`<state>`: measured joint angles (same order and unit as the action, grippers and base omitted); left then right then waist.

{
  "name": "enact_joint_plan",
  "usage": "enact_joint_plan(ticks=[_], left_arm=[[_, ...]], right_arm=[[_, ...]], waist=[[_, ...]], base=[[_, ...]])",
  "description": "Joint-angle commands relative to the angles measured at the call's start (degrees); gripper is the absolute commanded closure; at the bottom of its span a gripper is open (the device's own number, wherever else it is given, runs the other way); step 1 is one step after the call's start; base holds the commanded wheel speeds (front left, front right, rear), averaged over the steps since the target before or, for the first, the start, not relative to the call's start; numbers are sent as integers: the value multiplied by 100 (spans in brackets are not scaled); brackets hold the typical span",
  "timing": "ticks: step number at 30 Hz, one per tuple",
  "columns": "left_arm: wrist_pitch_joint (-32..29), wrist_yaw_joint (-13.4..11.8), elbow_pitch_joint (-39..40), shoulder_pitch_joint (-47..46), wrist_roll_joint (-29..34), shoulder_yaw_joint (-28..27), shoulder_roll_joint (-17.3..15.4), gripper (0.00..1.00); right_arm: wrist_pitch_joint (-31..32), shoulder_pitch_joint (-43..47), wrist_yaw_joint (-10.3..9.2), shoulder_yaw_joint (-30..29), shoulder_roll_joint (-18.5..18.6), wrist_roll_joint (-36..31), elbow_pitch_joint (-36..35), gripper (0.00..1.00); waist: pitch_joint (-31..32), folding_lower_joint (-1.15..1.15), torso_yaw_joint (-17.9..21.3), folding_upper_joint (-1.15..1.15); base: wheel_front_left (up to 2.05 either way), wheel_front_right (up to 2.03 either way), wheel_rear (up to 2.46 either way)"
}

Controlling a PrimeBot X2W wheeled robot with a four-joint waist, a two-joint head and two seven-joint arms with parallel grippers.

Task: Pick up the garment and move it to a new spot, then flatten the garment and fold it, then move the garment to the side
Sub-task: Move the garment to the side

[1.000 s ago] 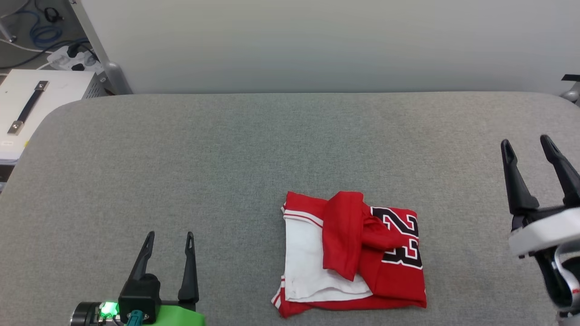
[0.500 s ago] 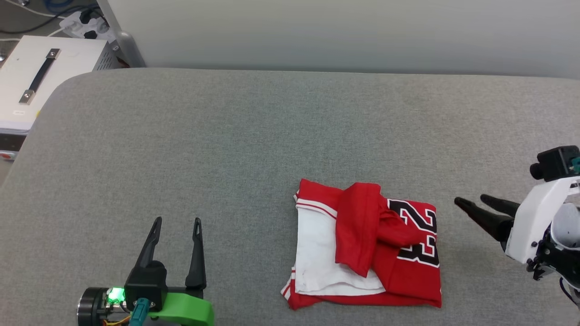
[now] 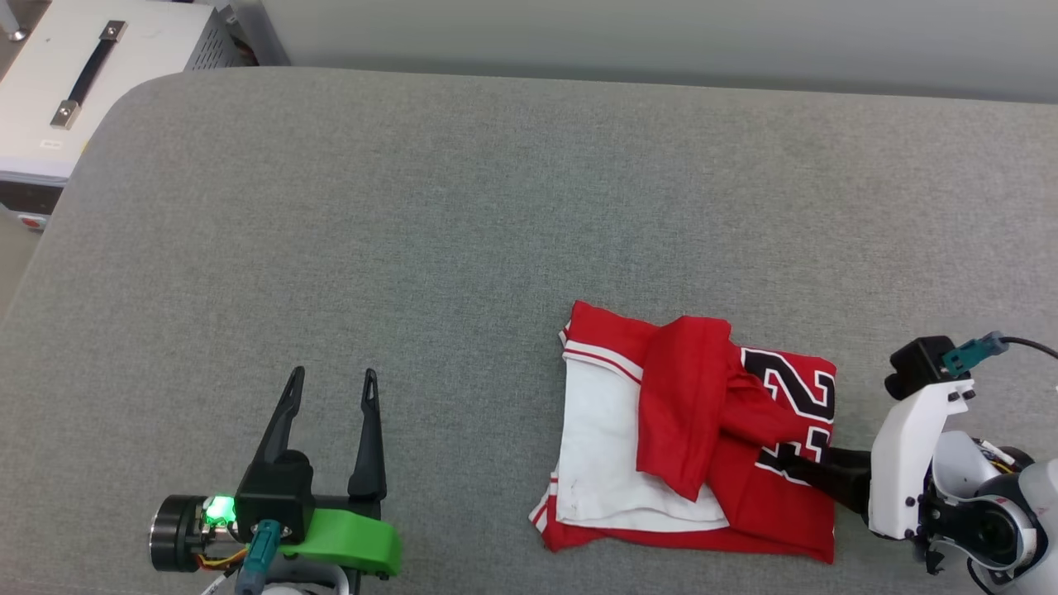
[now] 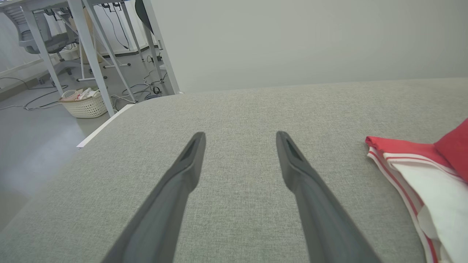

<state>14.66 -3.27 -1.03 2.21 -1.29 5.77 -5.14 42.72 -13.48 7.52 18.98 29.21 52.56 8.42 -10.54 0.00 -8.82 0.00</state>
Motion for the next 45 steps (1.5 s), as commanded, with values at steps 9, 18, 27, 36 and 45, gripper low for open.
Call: enact_joint_plan(ticks=[9, 18, 27, 36, 45], left_arm=[[34, -11, -8, -279, 44, 41, 45, 0], [34, -19, -83, -215, 24, 21, 51, 0], [34, -14, -143, 18, -18, -36, 45, 0], [34, -16, -159, 128, -50, -54, 87, 0], [34, -13, -89, 64, -1, -92, 92, 0]], right_arm=[[-274, -145, -3, 776, -99, 238, 432, 0], [-1068, -379, -3, 1183, 81, 362, 347, 100], [-1665, -1011, -3, 1584, 783, -47, -158, 100], [-1676, -1558, -3, 1932, 1522, -352, -662, 100], [-1741, -1825, -3, 1911, 1811, -419, -699, 100]], waist=[[-290, 0, -126, 0], [-134, 0, -69, 0], [217, 0, 343, 0], [416, 0, 987, 0], [212, 0, 1413, 0]], base=[[0, 0, 0], [0, 0, 0], [0, 0, 0], [0, 0, 0], [0, 0, 0]])
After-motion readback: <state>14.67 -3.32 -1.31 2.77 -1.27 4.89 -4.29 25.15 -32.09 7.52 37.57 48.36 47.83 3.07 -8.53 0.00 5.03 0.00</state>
